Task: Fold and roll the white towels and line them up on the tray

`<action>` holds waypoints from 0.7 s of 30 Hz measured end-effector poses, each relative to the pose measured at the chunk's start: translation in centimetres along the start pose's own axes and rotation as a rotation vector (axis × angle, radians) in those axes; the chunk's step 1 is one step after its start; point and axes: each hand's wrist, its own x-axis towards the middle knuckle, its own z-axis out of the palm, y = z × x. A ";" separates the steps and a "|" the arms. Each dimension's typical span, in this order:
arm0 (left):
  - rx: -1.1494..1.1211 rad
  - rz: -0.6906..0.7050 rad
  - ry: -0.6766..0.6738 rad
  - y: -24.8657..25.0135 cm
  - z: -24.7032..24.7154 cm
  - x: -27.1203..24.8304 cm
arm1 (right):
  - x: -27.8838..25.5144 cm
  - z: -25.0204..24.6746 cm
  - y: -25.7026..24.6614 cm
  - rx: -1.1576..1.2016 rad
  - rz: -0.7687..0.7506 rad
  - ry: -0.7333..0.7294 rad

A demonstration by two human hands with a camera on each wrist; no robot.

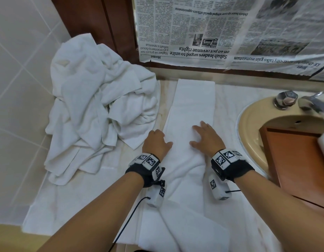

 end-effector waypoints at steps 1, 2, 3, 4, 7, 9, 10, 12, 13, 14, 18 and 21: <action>-0.002 -0.003 0.002 0.0 0.2 0.0 | 0.0 0.0 0.0 -0.011 -0.004 -0.006; -0.004 -0.003 -0.002 0.0 0.5 0.1 | -0.1 -0.1 0.1 -0.018 -0.007 -0.013; -0.007 0.000 -0.006 0.1 0.7 0.1 | -0.2 -0.1 0.2 -0.020 -0.009 -0.018; -0.006 0.002 -0.018 0.2 0.9 0.2 | -0.3 -0.1 0.3 -0.016 -0.010 -0.024; 0.034 -0.006 -0.083 1.0 0.7 0.6 | -0.6 0.0 0.8 -0.010 -0.020 -0.033; 0.033 -0.014 -0.120 1.7 0.2 1.2 | -0.7 0.1 1.0 -0.023 -0.032 -0.041; 0.020 -0.028 -0.142 2.0 -0.1 1.6 | -0.7 0.1 1.0 -0.028 -0.037 -0.046; 0.004 -0.066 -0.177 2.4 -0.7 2.2 | -0.8 0.1 1.0 -0.031 -0.042 -0.052; -0.008 -0.075 -0.179 2.5 -0.8 2.5 | -0.8 0.1 1.0 -0.029 -0.041 -0.053; -0.027 -0.079 -0.157 2.6 -1.0 2.7 | -0.9 0.1 1.0 -0.028 -0.039 -0.053; -0.159 -0.052 -0.012 2.5 -1.4 3.0 | -0.8 -0.5 0.8 -0.028 -0.036 -0.051; -0.206 -0.094 0.053 1.8 -1.8 3.0 | -0.4 -1.5 0.1 0.053 -0.037 -0.004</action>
